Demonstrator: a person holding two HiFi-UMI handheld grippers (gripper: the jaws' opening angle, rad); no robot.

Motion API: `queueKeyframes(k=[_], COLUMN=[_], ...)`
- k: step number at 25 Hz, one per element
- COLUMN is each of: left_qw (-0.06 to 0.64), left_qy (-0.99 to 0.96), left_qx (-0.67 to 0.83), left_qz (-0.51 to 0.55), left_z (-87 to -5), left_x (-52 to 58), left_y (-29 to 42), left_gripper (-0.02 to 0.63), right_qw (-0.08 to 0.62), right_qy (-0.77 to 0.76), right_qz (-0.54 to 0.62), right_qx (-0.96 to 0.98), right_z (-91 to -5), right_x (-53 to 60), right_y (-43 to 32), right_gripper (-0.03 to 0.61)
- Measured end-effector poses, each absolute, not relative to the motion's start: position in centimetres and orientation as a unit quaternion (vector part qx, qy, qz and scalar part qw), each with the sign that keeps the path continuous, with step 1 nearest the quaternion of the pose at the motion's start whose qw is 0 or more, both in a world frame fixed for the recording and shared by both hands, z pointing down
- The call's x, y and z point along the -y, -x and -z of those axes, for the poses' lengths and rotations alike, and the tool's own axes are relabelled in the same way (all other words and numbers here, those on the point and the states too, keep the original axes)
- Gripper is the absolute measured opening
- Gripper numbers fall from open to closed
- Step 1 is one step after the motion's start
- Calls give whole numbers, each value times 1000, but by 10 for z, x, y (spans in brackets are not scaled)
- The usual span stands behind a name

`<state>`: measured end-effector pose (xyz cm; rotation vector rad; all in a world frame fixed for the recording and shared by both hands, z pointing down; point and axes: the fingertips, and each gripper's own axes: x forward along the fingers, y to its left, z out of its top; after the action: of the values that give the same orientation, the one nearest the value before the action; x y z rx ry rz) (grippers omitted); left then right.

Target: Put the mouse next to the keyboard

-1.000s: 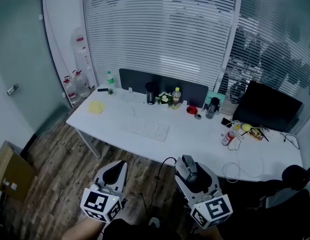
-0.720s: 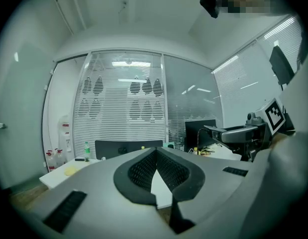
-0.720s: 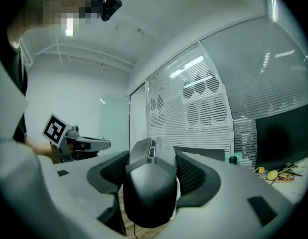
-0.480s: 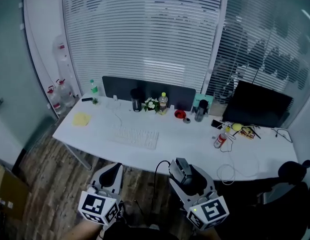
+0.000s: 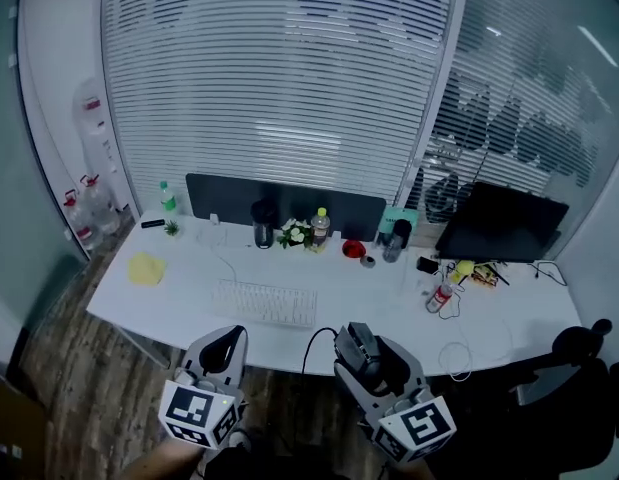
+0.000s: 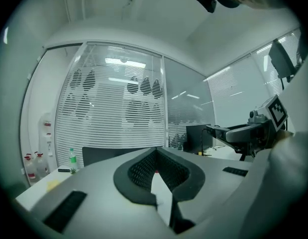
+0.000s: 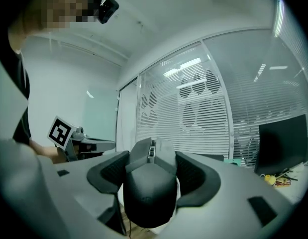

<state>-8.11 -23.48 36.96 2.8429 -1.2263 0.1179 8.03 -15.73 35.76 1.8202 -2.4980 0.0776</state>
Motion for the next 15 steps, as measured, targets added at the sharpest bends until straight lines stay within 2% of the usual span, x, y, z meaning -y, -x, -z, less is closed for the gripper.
queueKeyframes(k=[15], left_qw=[31], left_qy=[-928], left_qx=[370], left_qz=[-28], left_z=[-375], left_x=[319], left_y=[128], left_gripper=[29], right_qw=[41], right_qy=[-625], right_qz=[-17], right_qx=[779], right_z=[-348], right_x=[229], right_y=[-29], right_gripper=[295])
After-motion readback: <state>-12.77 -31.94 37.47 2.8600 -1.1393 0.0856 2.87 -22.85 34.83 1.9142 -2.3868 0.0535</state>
